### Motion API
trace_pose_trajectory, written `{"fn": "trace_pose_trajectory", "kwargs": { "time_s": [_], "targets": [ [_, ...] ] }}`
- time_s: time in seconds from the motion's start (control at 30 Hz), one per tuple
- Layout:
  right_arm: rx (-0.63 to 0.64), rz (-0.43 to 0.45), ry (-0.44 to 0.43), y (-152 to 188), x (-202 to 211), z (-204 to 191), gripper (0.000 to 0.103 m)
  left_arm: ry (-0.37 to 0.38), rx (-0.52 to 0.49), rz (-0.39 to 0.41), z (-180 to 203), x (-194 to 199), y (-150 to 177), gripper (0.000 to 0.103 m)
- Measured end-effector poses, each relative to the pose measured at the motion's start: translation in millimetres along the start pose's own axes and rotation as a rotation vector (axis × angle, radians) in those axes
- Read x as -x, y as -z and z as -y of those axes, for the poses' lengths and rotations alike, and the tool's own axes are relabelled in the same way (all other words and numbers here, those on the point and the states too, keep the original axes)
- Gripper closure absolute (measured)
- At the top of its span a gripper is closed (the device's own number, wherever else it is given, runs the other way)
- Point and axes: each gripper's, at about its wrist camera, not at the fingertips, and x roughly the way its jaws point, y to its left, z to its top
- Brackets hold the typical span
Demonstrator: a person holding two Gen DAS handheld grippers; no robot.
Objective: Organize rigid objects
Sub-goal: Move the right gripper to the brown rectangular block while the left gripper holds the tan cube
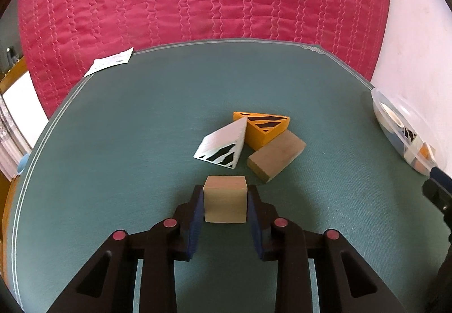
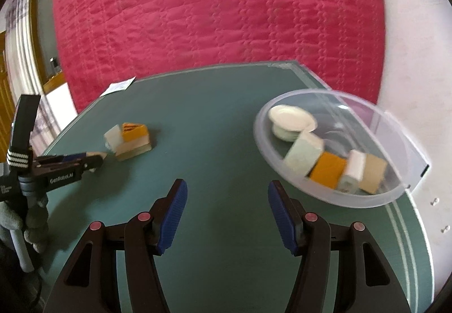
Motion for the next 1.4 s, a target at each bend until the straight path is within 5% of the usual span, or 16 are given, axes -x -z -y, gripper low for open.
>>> {"fn": "trace_pose_trajectory", "kwargs": {
  "time_s": [0.2, 0.6, 1.4],
  "targets": [
    [0.037, -0.099, -0.102, -3, -24, -25, 0.042, -0.032, -0.003, 0.016, -12, 9, 6, 0.072],
    [0.112, -0.156, -0.180, -27, -62, -74, 0.039, -0.058, 0.026, 0.032, -31, 16, 12, 0.072],
    [0.235, -0.232, -0.180, -53, -136, -135, 0.032, -0.062, 0.035, 0.040, -40, 22, 18, 0.072]
  ]
}}
